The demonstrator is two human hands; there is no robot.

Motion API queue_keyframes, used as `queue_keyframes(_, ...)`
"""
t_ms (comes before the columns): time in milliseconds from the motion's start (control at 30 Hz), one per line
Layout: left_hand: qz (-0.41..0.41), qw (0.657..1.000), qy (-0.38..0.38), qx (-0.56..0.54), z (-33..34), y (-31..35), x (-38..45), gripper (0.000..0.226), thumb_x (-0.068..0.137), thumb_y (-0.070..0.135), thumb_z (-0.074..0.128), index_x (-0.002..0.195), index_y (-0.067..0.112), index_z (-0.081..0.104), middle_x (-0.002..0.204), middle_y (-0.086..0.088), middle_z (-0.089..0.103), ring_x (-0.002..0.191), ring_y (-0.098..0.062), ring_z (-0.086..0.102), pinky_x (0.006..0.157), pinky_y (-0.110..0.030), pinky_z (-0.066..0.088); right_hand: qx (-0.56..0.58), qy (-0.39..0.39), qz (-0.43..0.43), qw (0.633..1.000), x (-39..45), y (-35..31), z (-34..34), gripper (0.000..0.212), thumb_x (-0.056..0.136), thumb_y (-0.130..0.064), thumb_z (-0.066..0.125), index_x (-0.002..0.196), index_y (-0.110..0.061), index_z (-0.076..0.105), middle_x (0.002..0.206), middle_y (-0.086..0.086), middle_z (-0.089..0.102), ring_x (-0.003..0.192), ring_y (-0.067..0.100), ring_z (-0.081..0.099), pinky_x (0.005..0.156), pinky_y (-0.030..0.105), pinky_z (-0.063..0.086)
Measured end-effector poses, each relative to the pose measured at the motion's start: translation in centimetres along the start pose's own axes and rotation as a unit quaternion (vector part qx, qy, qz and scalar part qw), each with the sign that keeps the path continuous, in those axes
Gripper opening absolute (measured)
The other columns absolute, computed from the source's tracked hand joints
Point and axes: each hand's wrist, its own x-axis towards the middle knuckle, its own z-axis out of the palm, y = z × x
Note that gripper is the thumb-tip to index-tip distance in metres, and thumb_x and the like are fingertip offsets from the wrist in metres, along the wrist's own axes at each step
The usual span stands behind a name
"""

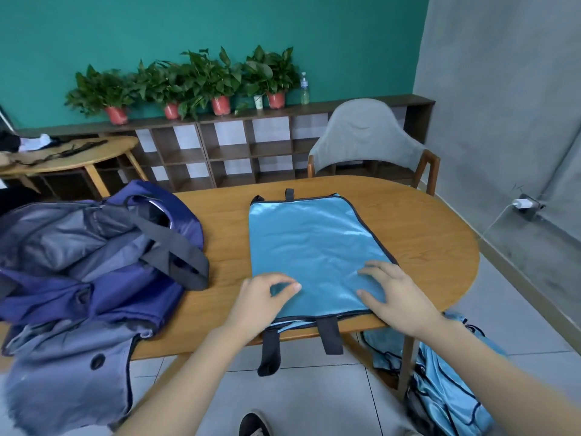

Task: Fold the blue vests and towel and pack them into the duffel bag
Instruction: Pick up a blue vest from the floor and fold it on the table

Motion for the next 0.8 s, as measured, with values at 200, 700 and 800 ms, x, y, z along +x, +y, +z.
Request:
queue_keyframes(200,0.02,0.995,0.04,-0.088,-0.7,-1.7,-5.3,0.006,0.081,0.031,0.083,0.087,0.031,0.082,0.1,0.023,0.075,0.107,0.006,0.065,0.099,-0.015,0.044,0.058,0.145,-0.025,0.987,-4.9,0.4,0.5,0.031,0.092,-0.049,0.06,0.108,-0.027,0.075,0.116,-0.02,0.067,0.115,-0.014,0.048,0.102,0.018,0.04)
queue_keyframes(700,0.029,0.995,0.088,-0.021,-0.1,-2.9,-8.6,0.021,0.072,0.023,0.09,0.091,0.024,0.083,0.099,0.027,0.071,0.103,0.008,0.064,0.101,-0.02,0.046,0.065,0.158,-0.042,0.984,-7.9,2.2,-0.6,0.011,0.084,-0.027,0.074,0.093,-0.024,0.081,0.1,-0.022,0.068,0.099,0.004,0.048,0.096,0.038,0.039)
queue_keyframes(800,0.057,0.992,0.112,0.006,0.1,-2.6,-8.6,0.011,0.078,0.028,0.085,0.088,0.025,0.08,0.104,0.028,0.069,0.109,0.005,0.062,0.105,-0.035,0.045,0.054,0.136,-0.062,0.987,-7.7,1.8,-0.7,0.008,0.091,-0.017,0.072,0.097,-0.019,0.077,0.097,-0.022,0.064,0.099,0.0,0.049,0.096,0.041,0.043)
